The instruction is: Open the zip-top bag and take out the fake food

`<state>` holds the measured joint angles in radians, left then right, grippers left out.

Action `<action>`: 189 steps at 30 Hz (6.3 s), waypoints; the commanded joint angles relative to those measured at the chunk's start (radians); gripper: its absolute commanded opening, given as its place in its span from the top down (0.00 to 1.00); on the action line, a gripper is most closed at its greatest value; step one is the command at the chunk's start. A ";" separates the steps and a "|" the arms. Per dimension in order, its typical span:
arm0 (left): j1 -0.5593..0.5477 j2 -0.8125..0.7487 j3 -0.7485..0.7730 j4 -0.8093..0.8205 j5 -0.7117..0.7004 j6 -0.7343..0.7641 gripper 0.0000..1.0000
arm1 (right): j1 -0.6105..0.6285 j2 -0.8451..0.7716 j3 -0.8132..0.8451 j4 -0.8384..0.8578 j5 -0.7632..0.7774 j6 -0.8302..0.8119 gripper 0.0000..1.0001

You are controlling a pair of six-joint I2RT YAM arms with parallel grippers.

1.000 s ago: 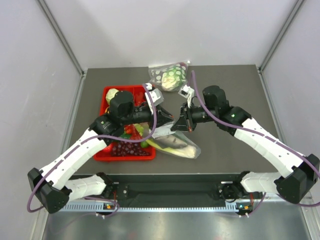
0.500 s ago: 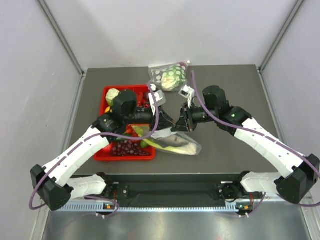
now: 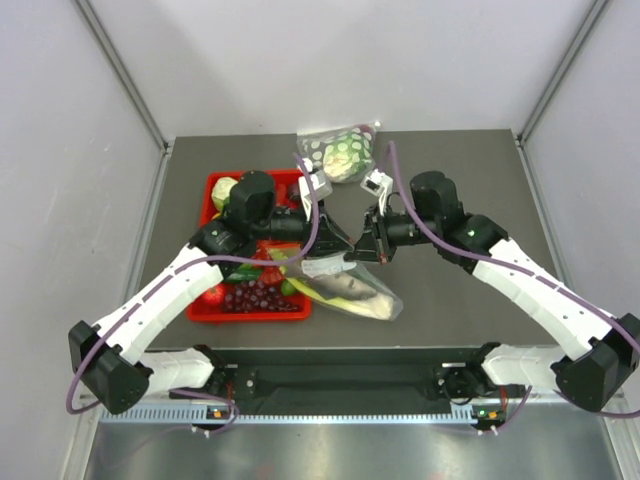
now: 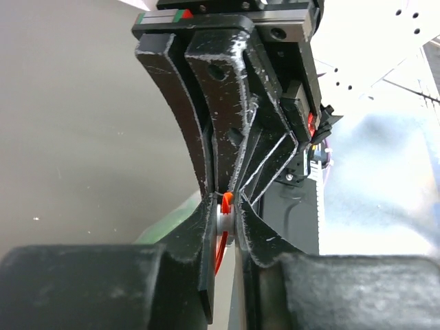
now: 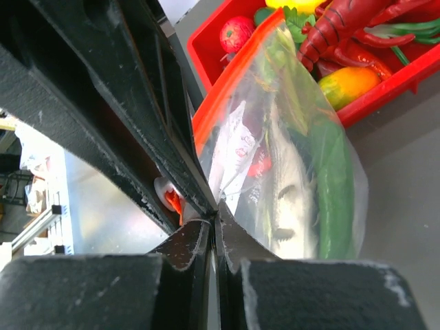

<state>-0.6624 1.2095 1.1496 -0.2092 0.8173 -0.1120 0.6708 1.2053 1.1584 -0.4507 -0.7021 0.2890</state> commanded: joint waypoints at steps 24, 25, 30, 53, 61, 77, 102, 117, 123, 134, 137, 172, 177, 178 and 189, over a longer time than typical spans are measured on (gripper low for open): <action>0.076 0.035 0.041 0.134 0.094 -0.058 0.50 | -0.005 -0.061 0.001 0.087 -0.048 0.004 1.00; 0.076 0.036 0.042 0.142 0.108 -0.066 0.50 | -0.005 -0.059 0.001 0.086 -0.048 0.001 1.00; 0.078 0.039 0.047 0.160 0.134 -0.086 0.50 | -0.005 -0.055 -0.002 0.073 -0.050 -0.002 1.00; 0.107 0.056 -0.022 0.263 0.316 -0.222 0.94 | -0.011 -0.078 0.001 0.113 0.041 0.015 1.00; 0.107 0.047 -0.039 0.258 0.304 -0.222 0.57 | -0.011 -0.075 -0.009 0.116 0.029 0.025 1.00; 0.109 0.047 -0.042 0.272 0.240 -0.198 0.74 | -0.011 -0.079 -0.016 0.119 0.024 0.030 1.00; 0.147 0.056 -0.071 0.246 0.204 -0.147 0.99 | -0.085 -0.256 -0.095 0.188 0.072 0.098 1.00; 0.144 0.096 -0.045 0.321 0.313 -0.252 1.00 | -0.082 -0.129 0.006 0.110 -0.004 0.033 0.43; 0.144 0.094 -0.042 0.320 0.319 -0.259 1.00 | -0.051 -0.056 0.049 0.063 0.047 -0.040 0.41; 0.144 0.114 -0.021 0.324 0.315 -0.272 1.00 | 0.018 -0.024 0.035 0.015 0.113 -0.102 0.47; 0.144 0.117 -0.022 0.330 0.318 -0.279 1.00 | 0.042 -0.009 0.032 0.032 0.136 -0.100 0.73; 0.147 0.104 -0.067 0.248 0.306 -0.210 1.00 | -0.226 -0.167 -0.025 0.052 0.121 -0.034 1.00; 0.147 0.101 -0.067 0.209 0.286 -0.166 1.00 | -0.266 -0.168 -0.026 0.050 0.164 -0.036 1.00; 0.149 0.099 -0.067 0.164 0.283 -0.158 1.00 | -0.273 -0.170 -0.028 0.052 0.167 -0.037 1.00; 0.145 0.067 -0.103 0.047 0.203 -0.080 1.00 | -0.336 -0.142 -0.063 0.127 0.222 -0.001 1.00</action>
<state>-0.5236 1.3293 1.0679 -0.0975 1.0149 -0.2352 0.3786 1.0676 1.0866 -0.4191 -0.5594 0.2783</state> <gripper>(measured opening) 0.147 0.004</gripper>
